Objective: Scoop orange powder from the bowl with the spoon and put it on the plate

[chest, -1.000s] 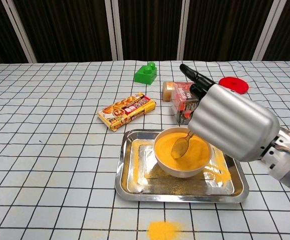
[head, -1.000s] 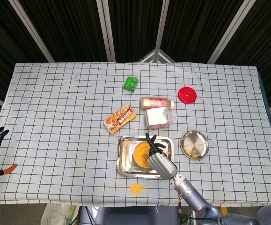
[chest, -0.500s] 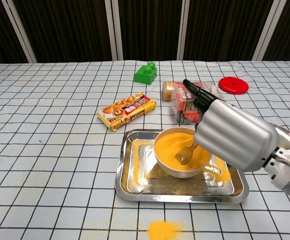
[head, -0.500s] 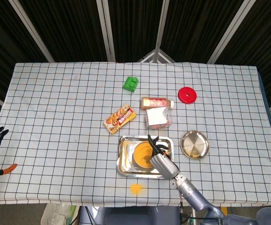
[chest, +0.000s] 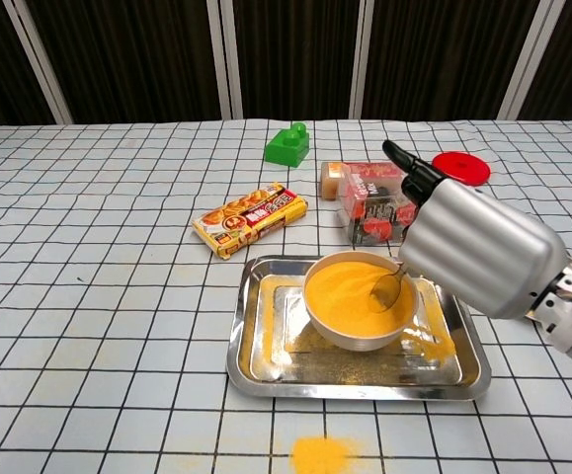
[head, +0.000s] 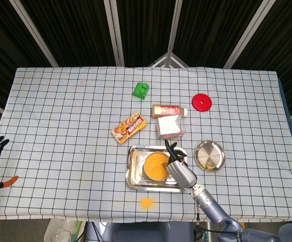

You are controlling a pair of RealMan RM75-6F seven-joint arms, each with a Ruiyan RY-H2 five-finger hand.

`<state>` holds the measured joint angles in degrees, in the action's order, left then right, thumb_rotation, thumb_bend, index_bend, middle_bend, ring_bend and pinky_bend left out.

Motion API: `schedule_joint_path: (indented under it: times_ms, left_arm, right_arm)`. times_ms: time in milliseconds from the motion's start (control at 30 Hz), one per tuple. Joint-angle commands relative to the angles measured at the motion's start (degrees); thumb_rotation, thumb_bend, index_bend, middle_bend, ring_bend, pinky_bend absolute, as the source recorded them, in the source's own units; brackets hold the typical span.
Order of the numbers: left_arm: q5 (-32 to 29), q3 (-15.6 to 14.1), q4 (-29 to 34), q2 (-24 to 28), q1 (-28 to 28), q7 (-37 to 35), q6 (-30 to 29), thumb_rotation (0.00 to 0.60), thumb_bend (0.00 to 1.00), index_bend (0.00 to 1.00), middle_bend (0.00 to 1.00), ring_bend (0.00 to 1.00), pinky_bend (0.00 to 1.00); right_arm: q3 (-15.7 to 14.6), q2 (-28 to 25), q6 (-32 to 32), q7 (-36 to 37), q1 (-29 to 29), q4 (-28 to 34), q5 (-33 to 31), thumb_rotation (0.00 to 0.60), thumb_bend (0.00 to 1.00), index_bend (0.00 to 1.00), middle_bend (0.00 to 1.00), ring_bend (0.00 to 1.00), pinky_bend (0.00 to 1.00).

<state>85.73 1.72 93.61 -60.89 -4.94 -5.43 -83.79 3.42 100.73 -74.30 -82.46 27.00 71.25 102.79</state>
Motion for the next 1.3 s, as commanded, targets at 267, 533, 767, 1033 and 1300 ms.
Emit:
schedule_joint_path:
  times_ms: [267, 533, 767, 1033, 1300]
  left_arm:
    - [0.0, -0.1, 0.0, -0.1, 0.0, 0.1, 0.0, 0.6, 0.01, 0.0, 0.0, 0.0, 0.0]
    - [0.0, 0.0, 0.0, 0.0, 0.1, 0.0, -0.1, 0.6, 0.01, 0.0, 0.0, 0.0, 0.0]
    - [0.0, 0.1, -0.1, 0.0, 0.0, -0.1, -0.1, 0.6, 0.01, 0.0, 0.0, 0.0, 0.0]
    - [0.1, 0.1, -0.1, -0.1, 0.1, -0.3, -0.4, 0.6, 0.01, 0.0, 0.0, 0.0, 0.0]
    - [0.0, 0.1, 0.0, -0.1, 0.1, -0.4, -0.3, 0.6, 0.01, 0.0, 0.0, 0.0, 0.0]
  right_arm:
    - [-0.9, -0.7, 0.5, -0.6, 0.1, 4.1, 1.6, 0.6, 0.87, 0.75, 0.67, 0.31, 0.0]
    - [-0.9, 0.3, 1.2, -0.9, -0.3, 2.8, 1.2, 0.6, 0.87, 0.75, 0.67, 0.31, 0.0]
    - [-0.7, 0.9, 1.3, -0.2, -0.5, 0.0, 0.8, 0.6, 0.87, 0.75, 0.67, 0.31, 0.0]
    - [0.4, 0.8, 0.6, 0.3, -0.6, -1.6, 0.4, 0.6, 0.87, 0.75, 0.67, 0.31, 0.0]
    - [0.9, -0.4, 0.1, 0.3, -0.8, -0.9, 0.1, 0.6, 0.87, 0.75, 0.67, 0.31, 0.0]
